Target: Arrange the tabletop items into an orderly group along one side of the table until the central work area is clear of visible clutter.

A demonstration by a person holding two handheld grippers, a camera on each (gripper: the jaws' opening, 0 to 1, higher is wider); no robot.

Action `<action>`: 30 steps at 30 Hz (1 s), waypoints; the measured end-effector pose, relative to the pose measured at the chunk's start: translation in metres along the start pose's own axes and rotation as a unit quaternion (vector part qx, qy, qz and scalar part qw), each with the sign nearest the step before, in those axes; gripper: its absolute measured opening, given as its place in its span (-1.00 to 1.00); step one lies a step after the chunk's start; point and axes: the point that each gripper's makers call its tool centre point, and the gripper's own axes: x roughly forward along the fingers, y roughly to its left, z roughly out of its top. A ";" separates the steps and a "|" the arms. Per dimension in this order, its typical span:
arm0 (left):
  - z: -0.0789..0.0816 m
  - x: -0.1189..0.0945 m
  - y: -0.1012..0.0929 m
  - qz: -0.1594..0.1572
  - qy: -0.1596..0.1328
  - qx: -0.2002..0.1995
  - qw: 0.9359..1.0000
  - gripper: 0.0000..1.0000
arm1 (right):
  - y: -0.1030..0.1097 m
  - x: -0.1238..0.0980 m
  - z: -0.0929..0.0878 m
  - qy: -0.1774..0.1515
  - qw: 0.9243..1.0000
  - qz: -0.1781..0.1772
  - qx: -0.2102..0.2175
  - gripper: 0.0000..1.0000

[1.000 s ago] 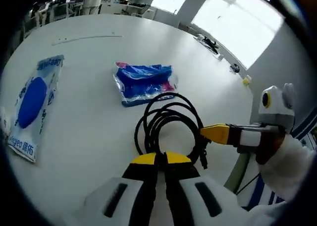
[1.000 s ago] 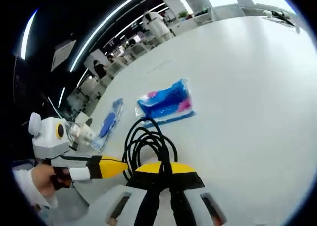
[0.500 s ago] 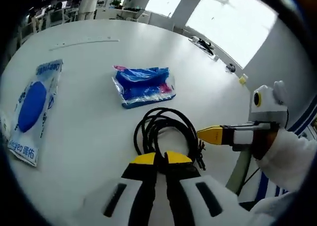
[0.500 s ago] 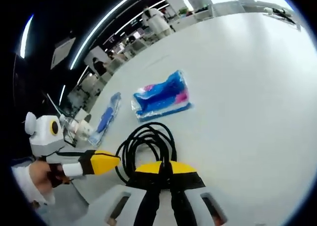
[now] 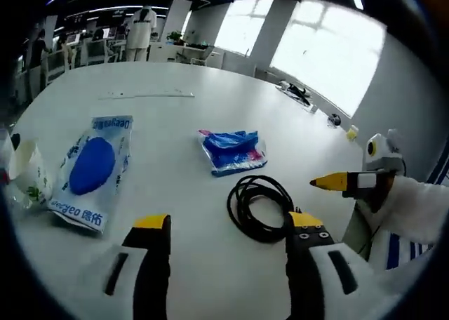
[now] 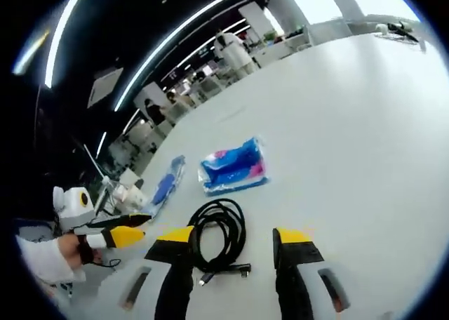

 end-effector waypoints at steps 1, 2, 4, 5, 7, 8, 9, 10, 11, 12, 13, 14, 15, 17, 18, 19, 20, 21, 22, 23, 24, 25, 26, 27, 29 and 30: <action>-0.002 -0.005 0.003 0.002 -0.003 -0.005 1.000 0.46 | 0.003 -0.005 0.000 -0.005 1.000 0.002 0.004 0.23; -0.005 -0.014 0.009 0.006 -0.007 -0.011 1.000 0.49 | 0.005 -0.008 0.001 -0.010 1.000 0.004 0.006 0.33; -0.009 -0.025 0.016 0.015 -0.015 -0.015 1.000 0.60 | 0.010 -0.014 0.002 -0.020 1.000 0.009 0.012 0.48; -0.011 -0.031 0.018 0.017 -0.018 -0.016 1.000 0.65 | 0.014 -0.017 0.002 -0.025 0.999 0.012 0.015 0.53; -0.014 -0.045 0.025 0.029 -0.028 -0.024 0.999 0.75 | 0.017 -0.017 -0.001 -0.027 0.999 0.017 0.018 0.61; -0.015 -0.051 0.028 0.032 -0.030 -0.025 0.999 0.78 | 0.018 -0.016 -0.002 -0.026 0.999 0.019 0.018 0.62; -0.017 -0.057 0.031 0.037 -0.031 -0.027 0.998 0.80 | 0.022 -0.016 -0.004 -0.022 0.999 0.027 0.016 0.63; -0.018 -0.061 0.034 0.041 -0.032 -0.032 0.998 0.80 | 0.026 -0.015 -0.006 -0.019 0.999 0.033 0.016 0.63; -0.019 -0.068 0.038 0.048 -0.034 -0.041 0.997 0.79 | 0.029 -0.015 -0.007 -0.018 0.999 0.038 0.018 0.62; -0.018 -0.072 0.041 0.055 -0.040 -0.047 0.997 0.80 | 0.032 -0.014 -0.007 -0.018 0.999 0.041 0.018 0.63; -0.017 -0.078 0.045 0.063 -0.049 -0.055 0.995 0.82 | 0.036 -0.013 -0.006 -0.019 0.999 0.044 0.020 0.63; -0.016 -0.081 0.046 0.066 -0.055 -0.060 0.995 0.84 | 0.039 -0.013 -0.005 -0.020 0.999 0.047 0.020 0.64; -0.014 -0.085 0.048 0.068 -0.063 -0.069 0.993 0.86 | 0.042 -0.012 -0.003 -0.021 0.998 0.049 0.018 0.65; -0.012 -0.089 0.050 0.071 -0.072 -0.081 0.992 0.88 | 0.044 -0.012 0.000 -0.021 0.998 0.049 0.015 0.65; -0.011 -0.091 0.050 0.073 -0.075 -0.086 0.991 0.89 | 0.044 -0.012 0.002 -0.020 0.999 0.048 0.015 0.65; -0.010 -0.094 0.051 0.074 -0.079 -0.092 0.990 0.89 | 0.045 -0.012 0.003 -0.020 0.998 0.048 0.016 0.64; -0.009 -0.095 0.052 0.075 -0.081 -0.094 0.989 0.89 | 0.044 -0.013 0.005 -0.023 0.998 0.050 0.017 0.64; -0.009 -0.097 0.054 0.077 -0.083 -0.097 0.989 0.89 | 0.045 -0.014 0.007 -0.024 0.998 0.050 0.019 0.63; -0.008 -0.098 0.054 0.078 -0.084 -0.098 0.989 0.89 | 0.045 -0.015 0.009 -0.025 0.998 0.050 0.020 0.63; -0.008 -0.099 0.055 0.079 -0.084 -0.099 0.988 0.88 | 0.045 -0.016 0.010 -0.025 0.998 0.049 0.018 0.63; -0.009 -0.099 0.056 0.079 -0.084 -0.100 0.988 0.87 | 0.045 -0.017 0.011 -0.025 0.998 0.048 0.016 0.62; -0.009 -0.101 0.056 0.080 -0.083 -0.101 0.988 0.85 | 0.045 -0.019 0.011 -0.022 0.999 0.047 0.012 0.61; -0.009 -0.102 0.058 0.081 -0.083 -0.103 0.988 0.84 | 0.045 -0.020 0.012 -0.022 0.999 0.047 0.011 0.60; -0.009 -0.103 0.058 0.081 -0.084 -0.107 0.987 0.83 | 0.046 -0.021 0.012 -0.022 0.999 0.047 0.010 0.59; -0.007 -0.105 0.060 0.081 -0.089 -0.115 0.986 0.82 | 0.046 -0.024 0.012 -0.020 0.999 0.046 0.011 0.57; -0.006 -0.107 0.061 0.081 -0.090 -0.119 0.985 0.82 | 0.046 -0.025 0.012 -0.020 0.999 0.046 0.011 0.57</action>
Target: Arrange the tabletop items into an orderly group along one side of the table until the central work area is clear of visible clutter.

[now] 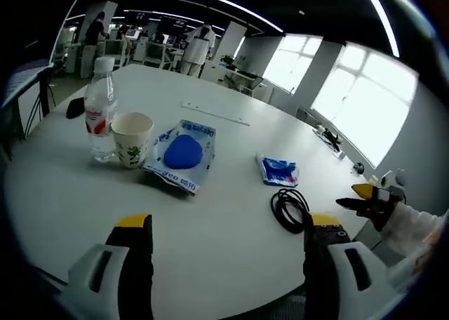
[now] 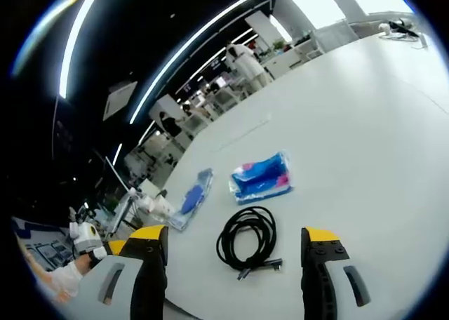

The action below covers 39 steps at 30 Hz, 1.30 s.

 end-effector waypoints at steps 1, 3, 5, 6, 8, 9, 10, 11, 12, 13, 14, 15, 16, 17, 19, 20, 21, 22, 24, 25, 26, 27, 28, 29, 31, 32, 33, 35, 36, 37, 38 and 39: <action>0.001 -0.001 0.000 0.001 -0.001 -0.002 1.000 0.80 | 0.002 -0.001 0.000 0.001 1.000 0.000 -0.001 0.57; 0.003 -0.003 0.001 0.002 -0.001 -0.003 1.000 0.78 | 0.006 -0.003 -0.002 0.011 1.000 0.000 -0.005 0.54; 0.003 -0.005 0.002 0.001 0.003 -0.004 1.000 0.73 | 0.005 -0.006 -0.003 0.026 0.999 -0.002 -0.020 0.52; 0.004 -0.007 0.002 0.002 0.001 -0.002 1.000 0.72 | 0.006 -0.008 0.000 0.027 0.999 -0.003 -0.029 0.51; 0.005 -0.009 0.005 0.005 0.000 -0.002 1.000 0.71 | 0.011 -0.013 0.005 0.031 0.999 -0.001 -0.040 0.51; 0.005 -0.010 0.007 0.006 -0.001 -0.005 1.000 0.71 | 0.013 -0.014 0.007 0.033 0.998 0.001 -0.045 0.51; 0.005 -0.011 0.008 0.006 -0.002 -0.007 1.000 0.71 | 0.014 -0.017 0.010 0.032 0.998 0.002 -0.054 0.51; 0.003 -0.011 0.009 0.006 -0.001 -0.012 1.000 0.71 | 0.015 -0.018 0.012 0.032 0.998 0.002 -0.058 0.50; 0.002 -0.010 0.009 0.006 0.003 -0.015 1.000 0.71 | 0.015 -0.019 0.013 0.032 0.998 0.001 -0.058 0.50; 0.000 -0.009 0.010 0.004 0.007 -0.016 1.000 0.70 | 0.015 -0.020 0.013 0.031 0.998 0.000 -0.058 0.50; -0.001 -0.009 0.009 0.003 0.009 -0.015 1.000 0.70 | 0.015 -0.021 0.013 0.030 0.998 -0.001 -0.056 0.50; -0.002 -0.008 0.009 0.002 0.012 -0.012 1.000 0.70 | 0.016 -0.021 0.013 0.028 0.998 -0.002 -0.056 0.50; -0.003 -0.007 0.008 -0.001 0.018 -0.009 1.000 0.69 | 0.017 -0.022 0.012 0.028 0.998 -0.003 -0.056 0.50; -0.003 -0.006 0.007 -0.004 0.021 -0.007 1.000 0.69 | 0.018 -0.025 0.011 0.030 0.998 -0.008 -0.058 0.50; -0.001 -0.004 0.006 -0.007 0.027 -0.005 1.000 0.68 | 0.019 -0.031 0.010 0.029 0.997 -0.015 -0.063 0.50; 0.001 -0.004 0.005 -0.008 0.028 -0.004 1.000 0.67 | 0.020 -0.032 0.010 0.029 0.997 -0.015 -0.064 0.49; 0.002 -0.003 0.005 -0.009 0.027 -0.003 1.000 0.67 | 0.021 -0.036 0.007 0.035 0.997 -0.014 -0.067 0.49; 0.004 -0.001 0.004 -0.012 0.028 -0.001 1.000 0.67 | 0.023 -0.038 0.005 0.039 0.997 -0.013 -0.068 0.48; 0.004 0.002 0.003 -0.016 0.032 0.002 0.999 0.66 | 0.023 -0.042 0.001 0.045 0.996 -0.015 -0.074 0.47; 0.004 0.003 0.003 -0.017 0.033 0.002 0.999 0.65 | 0.024 -0.043 -0.002 0.049 0.996 -0.016 -0.075 0.47; 0.003 0.004 0.003 -0.021 0.034 -0.006 0.999 0.64 | 0.025 -0.043 -0.004 0.051 0.996 -0.015 -0.076 0.46; 0.001 0.005 0.003 -0.023 0.036 -0.022 0.999 0.64 | 0.025 -0.042 -0.007 0.052 0.996 -0.015 -0.075 0.46; 0.000 0.005 0.005 -0.022 0.037 -0.026 0.999 0.64 | 0.026 -0.039 -0.010 0.053 0.996 -0.014 -0.073 0.46; -0.001 0.005 0.006 -0.020 0.037 -0.027 0.999 0.64 | 0.027 -0.037 -0.012 0.056 0.996 -0.012 -0.071 0.46; -0.002 0.002 0.008 -0.015 0.038 -0.028 0.999 0.63 | 0.029 -0.033 -0.015 0.060 0.996 -0.010 -0.067 0.45; -0.002 0.001 0.009 -0.014 0.037 -0.028 0.999 0.63 | 0.032 -0.030 -0.015 0.058 0.996 -0.007 -0.066 0.45; -0.002 -0.001 0.010 -0.013 0.036 -0.028 0.999 0.63 | 0.034 -0.029 -0.015 0.056 0.996 -0.004 -0.066 0.45; -0.002 -0.003 0.012 -0.010 0.038 -0.028 0.999 0.63 | 0.038 -0.025 -0.014 0.054 0.997 0.003 -0.062 0.44; -0.002 -0.003 0.014 -0.008 0.038 -0.027 0.999 0.62 | 0.039 -0.023 -0.015 0.056 0.996 0.005 -0.063 0.43; -0.003 -0.004 0.016 -0.005 0.039 -0.026 0.999 0.62 | 0.040 -0.020 -0.016 0.061 0.996 0.008 -0.065 0.43; -0.003 -0.004 0.016 -0.004 0.040 -0.026 0.999 0.62 | 0.040 -0.018 -0.017 0.066 0.995 0.008 -0.068 0.43; -0.003 -0.005 0.018 -0.003 0.039 -0.028 0.999 0.61 | 0.040 -0.016 -0.018 0.073 0.995 0.008 -0.072 0.43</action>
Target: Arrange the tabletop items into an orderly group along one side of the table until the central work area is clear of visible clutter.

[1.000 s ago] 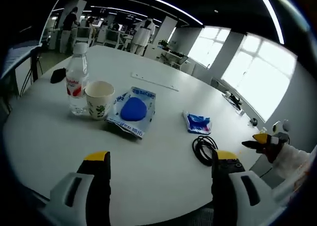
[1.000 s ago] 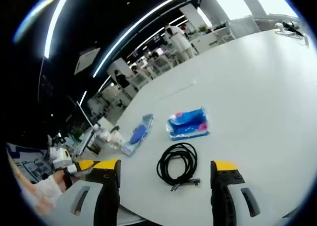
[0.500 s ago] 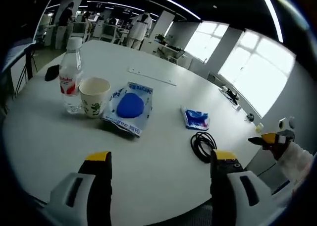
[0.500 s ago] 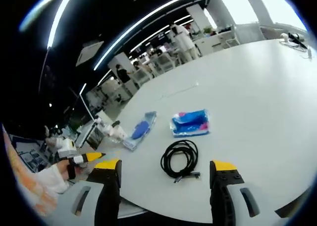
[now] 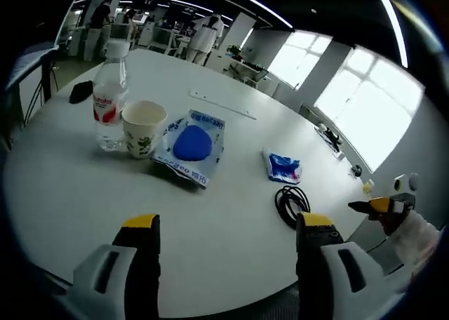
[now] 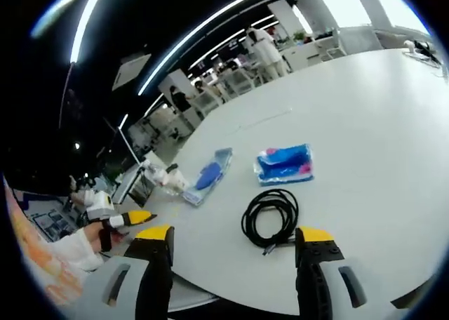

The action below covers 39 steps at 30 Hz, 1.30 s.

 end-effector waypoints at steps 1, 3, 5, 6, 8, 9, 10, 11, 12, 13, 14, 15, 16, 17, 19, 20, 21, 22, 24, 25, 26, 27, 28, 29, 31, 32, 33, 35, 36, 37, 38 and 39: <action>0.000 0.000 0.000 -0.001 0.000 -0.002 1.000 0.61 | 0.000 0.001 0.000 0.003 1.000 0.000 -0.002 0.42; 0.001 -0.001 0.002 -0.001 -0.002 -0.006 1.000 0.61 | 0.003 0.004 0.001 0.007 1.000 0.003 -0.003 0.41; 0.002 -0.002 0.002 -0.002 -0.003 -0.007 1.000 0.61 | 0.007 0.006 0.002 0.007 1.000 0.007 -0.005 0.40; 0.003 -0.003 0.004 -0.003 -0.005 -0.006 1.000 0.61 | 0.010 0.009 0.002 0.007 1.000 0.010 -0.004 0.40; 0.004 -0.005 0.006 -0.004 -0.004 -0.004 1.000 0.61 | 0.014 0.013 0.002 0.007 1.000 0.013 -0.001 0.39; 0.004 -0.005 0.007 -0.004 -0.003 -0.002 1.000 0.61 | 0.017 0.016 0.001 0.008 1.000 0.013 -0.001 0.39; 0.004 -0.007 0.010 -0.001 0.001 0.003 1.000 0.61 | 0.019 0.018 0.000 0.010 1.000 0.013 -0.003 0.39; 0.004 -0.007 0.012 0.001 0.003 0.006 1.000 0.61 | 0.023 0.020 -0.002 0.011 1.000 0.012 -0.007 0.39; 0.002 -0.009 0.016 0.011 0.010 0.019 1.000 0.61 | 0.026 0.021 -0.003 0.011 1.000 0.011 -0.008 0.39; 0.001 -0.011 0.019 0.015 0.015 0.030 0.999 0.61 | 0.029 0.022 -0.003 0.009 1.000 0.010 -0.009 0.39; 0.000 -0.012 0.019 0.010 0.021 0.041 0.999 0.61 | 0.033 0.023 -0.004 0.005 1.000 0.008 -0.006 0.39; -0.001 -0.014 0.019 0.006 0.023 0.038 0.999 0.61 | 0.036 0.023 -0.005 0.002 1.000 0.006 -0.003 0.39; -0.001 -0.015 0.020 0.002 0.026 0.036 0.999 0.60 | 0.040 0.022 -0.006 -0.003 1.000 0.003 0.001 0.38; 0.000 -0.017 0.020 -0.006 0.028 0.033 0.999 0.59 | 0.042 0.022 -0.006 -0.006 1.000 0.002 0.002 0.38; 0.001 -0.016 0.023 -0.011 0.026 0.038 0.999 0.58 | 0.045 0.024 -0.008 -0.010 1.000 0.002 0.004 0.36; 0.001 -0.015 0.024 -0.011 0.028 0.040 0.999 0.57 | 0.045 0.024 -0.008 -0.010 1.000 0.002 0.004 0.35; -0.001 -0.013 0.026 -0.010 0.036 0.041 0.998 0.56 | 0.045 0.024 -0.010 -0.006 1.000 0.003 0.004 0.35; -0.002 -0.012 0.027 -0.008 0.038 0.039 0.998 0.54 | 0.045 0.024 -0.010 -0.003 1.000 0.004 0.001 0.35; 0.004 -0.013 0.026 0.001 0.022 0.019 1.000 0.52 | 0.042 0.026 -0.010 0.011 1.000 0.005 -0.004 0.35; 0.007 -0.012 0.024 0.001 0.012 0.008 1.000 0.52 | 0.040 0.028 -0.007 0.016 1.000 0.006 -0.010 0.35; 0.009 -0.012 0.020 -0.005 0.005 -0.002 1.000 0.53 | 0.038 0.029 -0.005 0.017 1.000 0.007 -0.014 0.35; 0.008 -0.010 0.017 -0.009 0.006 0.001 1.000 0.54 | 0.035 0.032 0.000 0.017 1.000 0.007 -0.018 0.35; 0.006 -0.008 0.016 -0.010 0.008 0.003 1.000 0.54 | 0.033 0.033 0.003 0.016 1.000 0.007 -0.018 0.35; 0.004 -0.006 0.015 -0.009 0.016 0.008 1.000 0.53 | 0.032 0.034 0.006 0.015 1.000 0.008 -0.018 0.35; 0.000 -0.003 0.017 -0.002 0.029 0.012 0.999 0.49 | 0.035 0.037 0.015 0.007 1.000 0.016 -0.025 0.35; 0.003 0.000 0.018 -0.001 0.024 0.006 1.000 0.45 | 0.035 0.038 0.017 0.007 0.999 0.019 -0.028 0.34; 0.005 0.002 0.018 0.000 0.019 -0.008 1.000 0.44 | 0.035 0.040 0.018 0.011 0.999 0.021 -0.030 0.33; 0.008 0.008 0.020 0.007 0.015 -0.049 0.999 0.41 | 0.031 0.043 0.019 0.019 0.999 0.020 -0.033 0.33; 0.009 0.014 0.024 0.013 0.013 -0.067 0.998 0.39 | 0.031 0.044 0.021 0.020 0.999 0.020 -0.037 0.33; 0.010 0.018 0.026 0.017 0.011 -0.076 0.997 0.37 | 0.031 0.044 0.022 0.018 0.999 0.021 -0.038 0.32; 0.011 0.025 0.029 0.023 0.013 -0.091 0.996 0.36 | 0.030 0.044 0.024 0.014 0.999 0.023 -0.036 0.31; 0.011 0.030 0.032 0.029 0.013 -0.101 0.994 0.35 | 0.029 0.045 0.025 0.011 0.999 0.024 -0.032 0.31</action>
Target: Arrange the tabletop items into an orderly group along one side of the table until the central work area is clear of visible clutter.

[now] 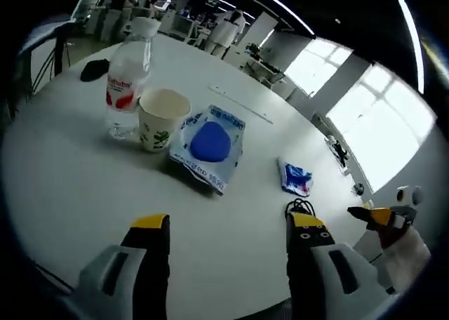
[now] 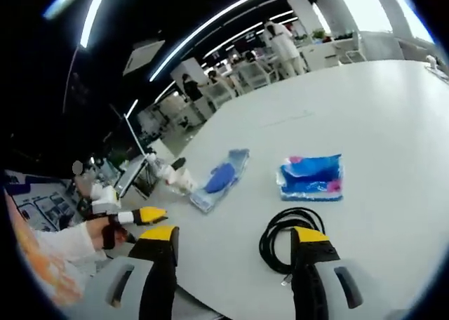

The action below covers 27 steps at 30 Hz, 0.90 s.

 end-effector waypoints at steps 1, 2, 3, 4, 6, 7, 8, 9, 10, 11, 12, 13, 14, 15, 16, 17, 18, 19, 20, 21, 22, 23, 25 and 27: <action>0.001 0.004 0.001 0.005 -0.002 -0.007 1.000 0.35 | -0.002 0.001 -0.001 0.000 1.000 0.000 0.005 0.30; 0.004 0.009 0.003 0.013 -0.006 -0.029 0.999 0.34 | -0.003 0.001 -0.003 0.001 1.000 0.000 0.008 0.30; 0.005 0.013 0.003 0.015 -0.007 -0.041 0.999 0.32 | -0.004 0.000 -0.006 0.005 1.000 -0.001 0.011 0.30; 0.006 0.019 0.004 0.018 -0.009 -0.059 0.998 0.31 | -0.005 -0.001 -0.007 0.006 1.000 -0.002 0.011 0.30; 0.007 0.028 0.004 0.022 -0.003 -0.073 0.997 0.28 | -0.007 -0.004 -0.012 0.008 1.000 -0.002 0.014 0.29; 0.008 0.031 0.004 0.024 -0.002 -0.076 0.997 0.27 | -0.008 -0.006 -0.014 0.008 1.000 -0.002 0.016 0.29; 0.009 0.036 0.005 0.029 -0.003 -0.083 0.996 0.25 | -0.009 -0.008 -0.017 0.009 1.000 -0.004 0.021 0.29; 0.010 0.039 0.006 0.033 -0.003 -0.089 0.996 0.23 | -0.011 -0.009 -0.020 0.009 1.000 -0.007 0.025 0.28; 0.012 0.044 0.009 0.038 -0.004 -0.100 0.994 0.21 | -0.014 -0.012 -0.023 0.008 0.999 -0.011 0.031 0.28; 0.012 0.046 0.009 0.039 -0.004 -0.104 0.994 0.18 | -0.014 -0.013 -0.025 0.007 0.999 -0.013 0.034 0.28; 0.013 0.051 0.009 0.041 -0.004 -0.115 0.993 0.16 | -0.015 -0.015 -0.028 0.005 0.999 -0.016 0.042 0.28; 0.014 0.053 0.010 0.044 -0.005 -0.124 0.991 0.15 | -0.016 -0.017 -0.030 0.003 0.999 -0.017 0.047 0.28; 0.014 0.059 0.009 0.044 -0.004 -0.149 0.988 0.14 | -0.018 -0.019 -0.033 0.001 0.998 -0.019 0.054 0.27; 0.015 0.063 0.008 0.038 -0.006 -0.168 0.985 0.14 | -0.019 -0.020 -0.035 0.000 0.998 -0.020 0.060 0.27; 0.018 0.068 0.007 0.034 -0.011 -0.180 0.983 0.14 | -0.019 -0.021 -0.037 -0.001 0.998 -0.020 0.066 0.26; 0.020 0.072 0.010 0.038 -0.013 -0.176 0.984 0.15 | -0.019 -0.023 -0.038 -0.009 0.996 -0.020 0.083 0.25; 0.021 0.074 0.010 0.042 -0.015 -0.174 0.984 0.14 | -0.020 -0.025 -0.037 -0.015 0.996 -0.020 0.090 0.25; 0.022 0.076 0.013 0.054 -0.014 -0.168 0.984 0.12 | -0.021 -0.028 -0.037 -0.026 0.995 -0.023 0.098 0.24; 0.023 0.077 0.013 0.057 -0.015 -0.166 0.984 0.11 | -0.022 -0.030 -0.037 -0.029 0.994 -0.025 0.100 0.24; 0.024 0.079 0.014 0.060 -0.017 -0.168 0.984 0.09 | -0.023 -0.033 -0.038 -0.032 0.994 -0.028 0.104 0.23; 0.026 0.080 0.015 0.062 -0.019 -0.169 0.983 0.07 | -0.024 -0.034 -0.039 -0.033 0.993 -0.031 0.105 0.23; 0.027 0.082 0.017 0.066 -0.019 -0.171 0.983 0.05 | -0.025 -0.036 -0.041 -0.034 0.993 -0.035 0.107 0.23; 0.025 0.084 0.022 0.079 -0.016 -0.169 0.982 0.00 | -0.028 -0.038 -0.043 -0.034 0.993 -0.039 0.110 0.23; 0.022 0.084 0.024 0.090 -0.007 -0.160 0.983 -0.10 | -0.028 -0.040 -0.045 -0.034 0.992 -0.041 0.113 0.23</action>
